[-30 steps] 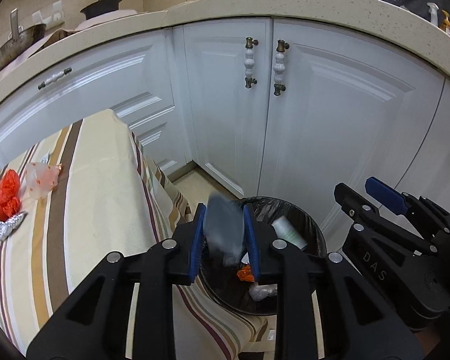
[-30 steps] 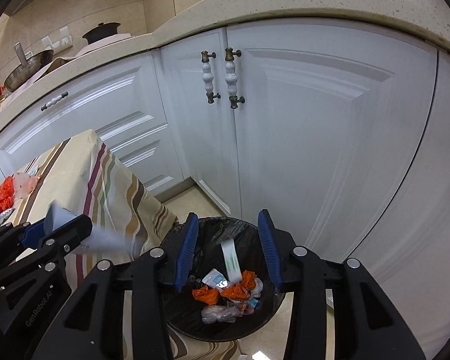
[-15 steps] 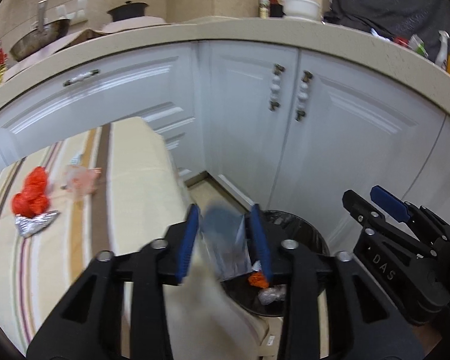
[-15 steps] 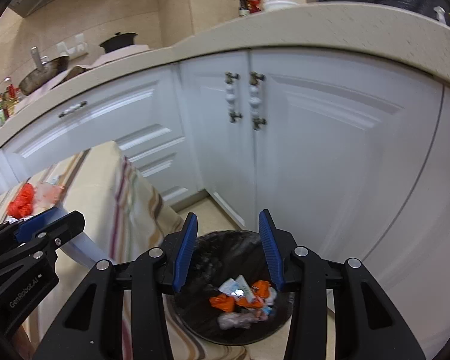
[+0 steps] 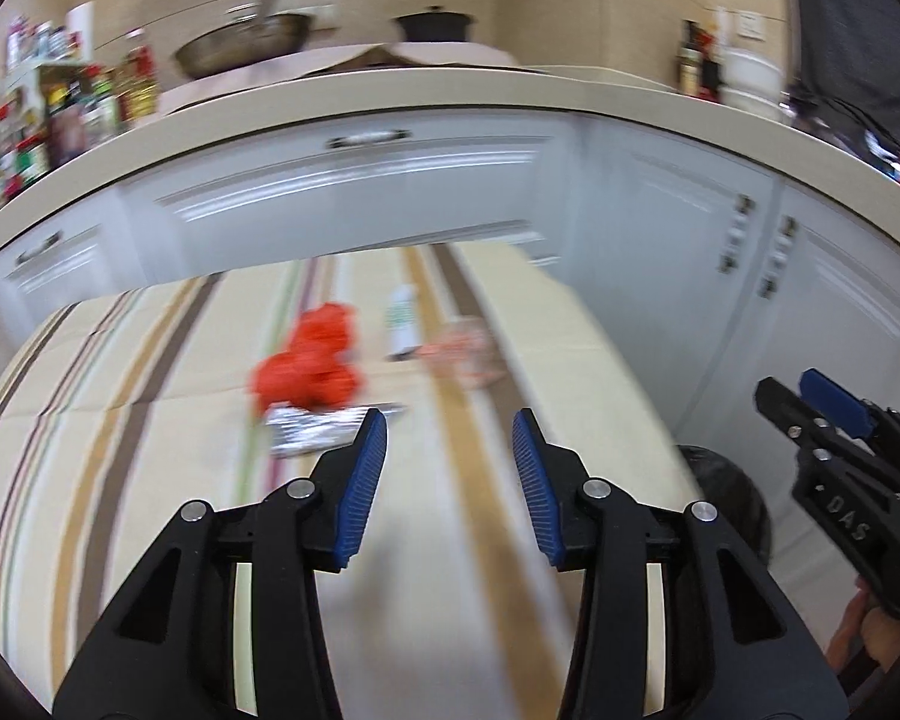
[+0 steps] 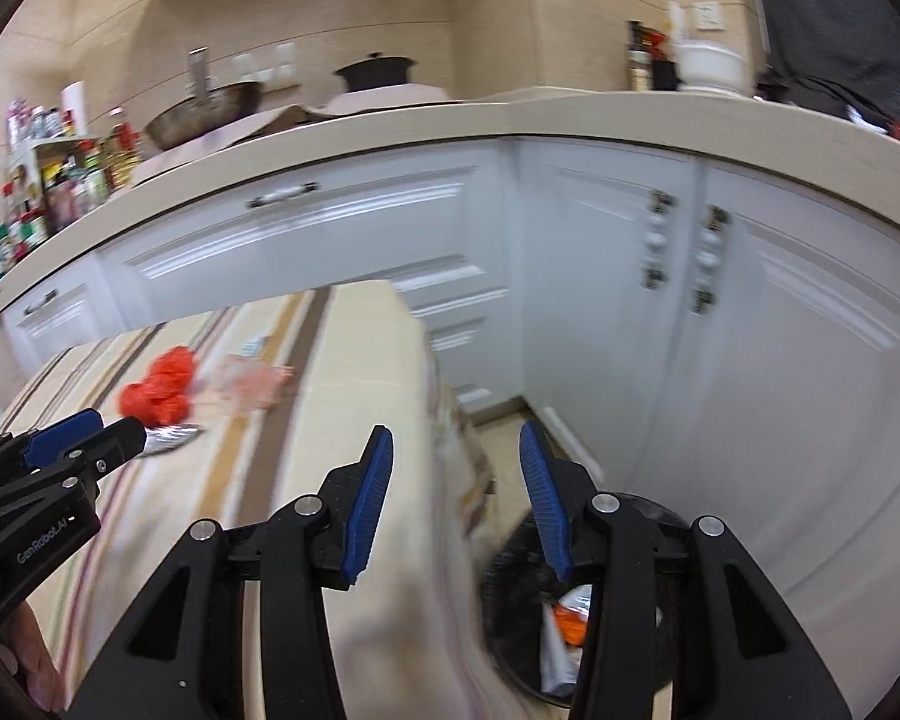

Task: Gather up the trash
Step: 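Return to the table and grasp the clear printed bag with the right tool, then grasp the orange plastic bags with the left tool while the right tool holds the clear bag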

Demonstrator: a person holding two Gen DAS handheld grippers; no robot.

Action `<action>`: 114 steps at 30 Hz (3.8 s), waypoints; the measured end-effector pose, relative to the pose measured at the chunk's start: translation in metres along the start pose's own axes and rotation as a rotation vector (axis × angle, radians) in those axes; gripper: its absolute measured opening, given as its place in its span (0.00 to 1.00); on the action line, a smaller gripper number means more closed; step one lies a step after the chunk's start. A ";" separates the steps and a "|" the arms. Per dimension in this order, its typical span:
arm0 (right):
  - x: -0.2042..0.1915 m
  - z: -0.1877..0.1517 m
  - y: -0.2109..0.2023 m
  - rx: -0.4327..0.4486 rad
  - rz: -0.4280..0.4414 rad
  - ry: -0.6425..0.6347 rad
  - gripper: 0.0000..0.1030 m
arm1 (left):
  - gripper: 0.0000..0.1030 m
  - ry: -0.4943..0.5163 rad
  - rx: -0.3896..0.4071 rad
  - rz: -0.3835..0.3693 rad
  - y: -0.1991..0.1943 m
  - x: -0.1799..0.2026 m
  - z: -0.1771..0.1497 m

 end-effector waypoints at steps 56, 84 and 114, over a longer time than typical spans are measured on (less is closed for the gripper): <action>-0.138 0.025 0.111 -0.222 0.104 -0.121 0.18 | 0.57 -0.211 -0.070 0.142 0.039 -0.159 -0.012; -0.066 0.023 0.079 -0.167 0.062 -0.047 0.17 | 0.57 -0.135 -0.080 0.110 0.061 -0.108 0.009; -0.053 0.021 0.080 -0.160 0.086 -0.033 0.17 | 0.33 -0.127 -0.062 0.071 0.079 -0.105 0.026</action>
Point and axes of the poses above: each gripper's, at about its wrist camera, not at the fingertips, and y roughly the way its jaws point, x to its right, z to its top, the point moved 7 cm from there along y, roughly the way its jaws point, and after that the axes turned 6 degrees about -x, right-handed, at the moved point
